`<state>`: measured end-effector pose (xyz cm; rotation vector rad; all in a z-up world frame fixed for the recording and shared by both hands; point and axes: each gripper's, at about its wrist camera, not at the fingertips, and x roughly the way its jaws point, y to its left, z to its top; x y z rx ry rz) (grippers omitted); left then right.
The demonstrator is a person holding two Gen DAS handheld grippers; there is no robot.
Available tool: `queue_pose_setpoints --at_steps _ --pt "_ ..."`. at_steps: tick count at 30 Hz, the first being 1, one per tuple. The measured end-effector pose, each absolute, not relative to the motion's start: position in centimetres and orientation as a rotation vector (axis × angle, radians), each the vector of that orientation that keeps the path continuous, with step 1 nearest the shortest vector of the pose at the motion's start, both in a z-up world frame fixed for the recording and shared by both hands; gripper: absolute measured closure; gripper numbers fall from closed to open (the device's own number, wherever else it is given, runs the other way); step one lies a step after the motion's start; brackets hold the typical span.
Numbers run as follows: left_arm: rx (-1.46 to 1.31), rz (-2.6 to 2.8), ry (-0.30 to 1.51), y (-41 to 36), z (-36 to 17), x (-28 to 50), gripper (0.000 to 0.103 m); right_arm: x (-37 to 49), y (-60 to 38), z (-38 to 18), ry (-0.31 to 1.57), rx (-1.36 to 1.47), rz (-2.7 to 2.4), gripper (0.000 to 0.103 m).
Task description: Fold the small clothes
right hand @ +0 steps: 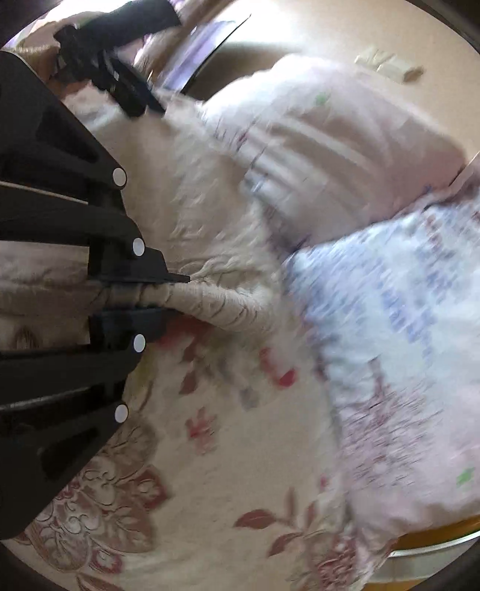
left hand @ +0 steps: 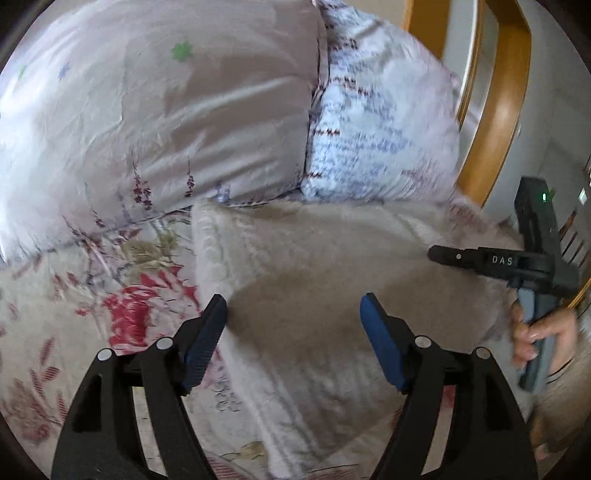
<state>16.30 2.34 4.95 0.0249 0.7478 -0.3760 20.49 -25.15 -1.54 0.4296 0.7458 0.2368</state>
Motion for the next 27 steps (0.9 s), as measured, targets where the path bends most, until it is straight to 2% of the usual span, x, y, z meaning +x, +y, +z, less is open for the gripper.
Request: queue_pose_setpoints --at_steps 5,7,8,9,15,23,27 --pt "-0.011 -0.33 0.845 2.6 2.3 17.9 0.024 21.4 -24.0 -1.6 0.757 0.348 0.178 0.09" --pt "-0.089 -0.347 0.873 3.6 2.0 18.3 0.023 21.3 -23.8 -1.0 0.758 0.313 0.173 0.084" --pt "-0.129 -0.353 0.886 4.1 1.9 18.3 0.024 20.8 -24.1 -0.6 0.746 0.316 0.172 0.076" --pt "-0.167 -0.359 0.889 4.7 2.1 18.0 0.024 19.9 -24.4 0.0 0.719 0.324 0.176 0.074" --pt "-0.18 -0.33 0.836 6.4 3.4 15.3 0.026 15.3 -23.1 2.2 0.618 0.235 0.285 0.074" --pt "-0.132 -0.309 0.885 6.2 1.9 14.4 0.025 15.0 -19.5 -0.5 0.747 0.046 0.281 0.074" --pt "-0.135 -0.297 0.916 5.9 0.5 14.8 0.023 14.8 -19.3 -1.3 0.744 0.018 0.232 0.074"
